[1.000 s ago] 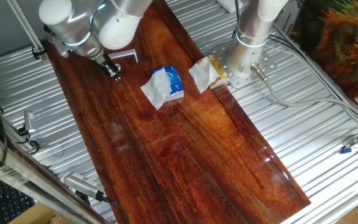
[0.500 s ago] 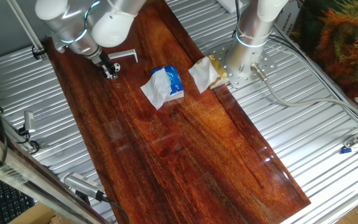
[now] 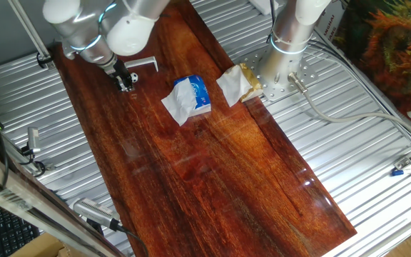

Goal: Push the soccer ball into the goal

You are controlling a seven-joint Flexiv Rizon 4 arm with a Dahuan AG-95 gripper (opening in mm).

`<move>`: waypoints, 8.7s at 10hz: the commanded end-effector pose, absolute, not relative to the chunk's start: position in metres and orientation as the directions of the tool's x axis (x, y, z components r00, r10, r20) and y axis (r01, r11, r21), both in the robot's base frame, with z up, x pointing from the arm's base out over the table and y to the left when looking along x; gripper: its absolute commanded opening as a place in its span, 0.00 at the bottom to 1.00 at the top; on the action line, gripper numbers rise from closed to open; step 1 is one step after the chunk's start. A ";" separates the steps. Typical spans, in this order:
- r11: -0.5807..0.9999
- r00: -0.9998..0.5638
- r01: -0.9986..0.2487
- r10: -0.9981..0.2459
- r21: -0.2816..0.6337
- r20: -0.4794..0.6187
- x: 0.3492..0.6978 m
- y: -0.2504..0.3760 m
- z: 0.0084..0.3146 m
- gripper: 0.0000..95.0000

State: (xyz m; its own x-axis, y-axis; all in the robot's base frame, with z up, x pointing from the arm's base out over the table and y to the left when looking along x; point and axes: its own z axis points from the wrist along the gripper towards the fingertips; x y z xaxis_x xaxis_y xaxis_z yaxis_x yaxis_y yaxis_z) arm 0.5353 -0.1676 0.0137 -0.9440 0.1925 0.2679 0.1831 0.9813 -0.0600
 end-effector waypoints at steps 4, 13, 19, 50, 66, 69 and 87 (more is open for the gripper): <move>0.981 -0.938 0.194 0.191 -0.018 0.288 0.533 -0.169 0.013 1.00; 0.978 -0.910 0.210 0.203 -0.021 0.360 0.536 -0.170 0.008 1.00; 0.976 -0.909 0.219 0.199 0.013 0.367 0.537 -0.169 0.011 1.00; 0.957 -0.901 -0.289 -0.267 -0.015 0.343 0.531 -0.156 0.039 0.00; 0.973 -0.972 -0.180 -0.154 -0.141 0.179 0.524 -0.165 0.047 1.00; 0.971 -0.966 -0.177 -0.140 -0.162 0.217 0.520 -0.171 0.054 0.80; 0.961 -0.950 -0.189 -0.128 -0.201 0.284 0.514 -0.180 0.069 0.60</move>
